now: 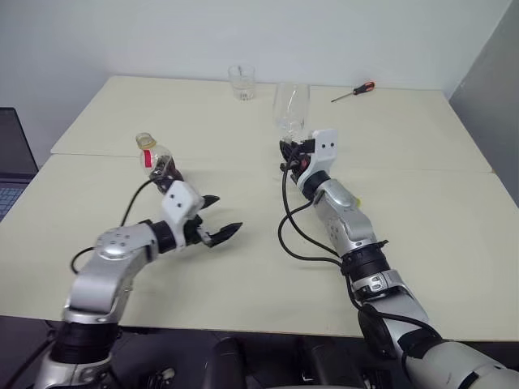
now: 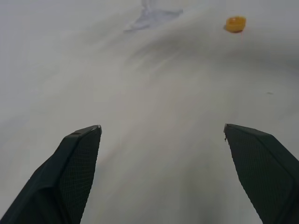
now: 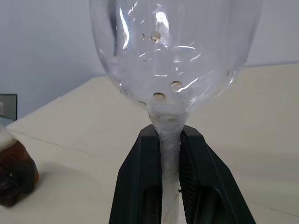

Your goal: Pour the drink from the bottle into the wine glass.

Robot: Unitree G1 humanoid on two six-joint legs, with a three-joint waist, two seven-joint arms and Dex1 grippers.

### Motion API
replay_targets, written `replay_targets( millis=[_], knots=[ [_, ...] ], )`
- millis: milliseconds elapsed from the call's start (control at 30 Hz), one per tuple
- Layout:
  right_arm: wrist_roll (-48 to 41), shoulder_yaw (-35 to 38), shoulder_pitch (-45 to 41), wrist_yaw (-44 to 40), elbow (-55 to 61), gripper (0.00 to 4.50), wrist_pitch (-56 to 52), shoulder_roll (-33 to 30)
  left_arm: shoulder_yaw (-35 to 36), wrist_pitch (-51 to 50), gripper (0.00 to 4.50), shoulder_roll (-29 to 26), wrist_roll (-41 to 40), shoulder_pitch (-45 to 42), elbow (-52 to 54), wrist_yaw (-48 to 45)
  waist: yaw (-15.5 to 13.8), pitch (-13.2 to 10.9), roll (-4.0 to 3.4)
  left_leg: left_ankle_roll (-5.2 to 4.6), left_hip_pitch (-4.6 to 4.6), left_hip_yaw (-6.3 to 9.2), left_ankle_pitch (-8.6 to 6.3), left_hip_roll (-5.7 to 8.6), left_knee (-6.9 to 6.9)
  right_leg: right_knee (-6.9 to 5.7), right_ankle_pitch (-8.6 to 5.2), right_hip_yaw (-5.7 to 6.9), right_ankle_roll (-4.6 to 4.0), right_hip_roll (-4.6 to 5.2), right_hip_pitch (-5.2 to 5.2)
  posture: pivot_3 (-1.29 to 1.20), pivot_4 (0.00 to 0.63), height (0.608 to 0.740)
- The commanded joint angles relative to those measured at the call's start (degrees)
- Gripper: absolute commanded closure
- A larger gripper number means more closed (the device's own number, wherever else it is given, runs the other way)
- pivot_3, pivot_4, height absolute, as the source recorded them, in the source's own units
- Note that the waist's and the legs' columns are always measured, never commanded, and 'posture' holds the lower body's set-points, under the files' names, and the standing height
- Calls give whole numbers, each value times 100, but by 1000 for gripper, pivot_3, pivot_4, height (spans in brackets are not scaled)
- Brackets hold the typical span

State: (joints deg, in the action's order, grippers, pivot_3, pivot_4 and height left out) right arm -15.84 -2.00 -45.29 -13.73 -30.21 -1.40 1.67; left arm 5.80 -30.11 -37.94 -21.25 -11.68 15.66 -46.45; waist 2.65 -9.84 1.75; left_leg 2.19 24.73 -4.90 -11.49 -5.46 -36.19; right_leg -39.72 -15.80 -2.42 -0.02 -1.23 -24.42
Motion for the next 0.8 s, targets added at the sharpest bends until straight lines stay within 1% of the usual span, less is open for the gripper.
replay_targets(
  millis=[33, 133, 300, 533, 600, 800],
  knots=[
    [240, 2, -47, -215, -289, 4282, 604, 60, 405, -73, 0, -107, -396, 248, 456, -115, 2, 2, 3, 0, 0, 0, 0, 0, -1, 2, 0, -3, 0, 4, 0, 0, 150, 740],
    [472, -122, 119, -266, -531, 4282, 653, 90, 564, -174, 0, -183, -485, 379, 530, -23, 8, 3, 6, 0, 0, 1, 0, 0, -1, 8, 1, -3, 1, 8, 3, 0, 150, 740],
    [1018, -411, 360, -304, -912, 4282, 745, 69, 466, -270, 0, -196, -523, 307, 562, 23, 16, 8, 12, 0, -6, 2, 0, 1, 1, 2, 1, 3, -1, 6, 4, 0, 150, 740],
    [1226, -500, 702, -463, -559, 4283, 621, -27, 382, -474, 0, -330, -656, 205, 591, -97, 23, 13, 20, 1, -44, 4, 0, 0, 2, -16, -5, -4, 1, 3, 30, 0, 150, 740],
    [1244, -527, 856, -563, -358, 4283, 450, -114, 352, -465, 0, -369, -640, 152, 537, -122, 24, 14, 22, 1, -56, 2, 0, 0, 2, -17, -15, -7, 19, 3, 36, 0, 150, 740],
    [1227, -698, 1273, -1097, 253, 4285, -288, -384, 239, -427, 0, -392, -597, -15, 402, -161, 24, 25, 36, 2, -91, 3, 0, 0, 4, -18, -21, -10, 14, 4, 65, 0, 150, 740]
  ],
)
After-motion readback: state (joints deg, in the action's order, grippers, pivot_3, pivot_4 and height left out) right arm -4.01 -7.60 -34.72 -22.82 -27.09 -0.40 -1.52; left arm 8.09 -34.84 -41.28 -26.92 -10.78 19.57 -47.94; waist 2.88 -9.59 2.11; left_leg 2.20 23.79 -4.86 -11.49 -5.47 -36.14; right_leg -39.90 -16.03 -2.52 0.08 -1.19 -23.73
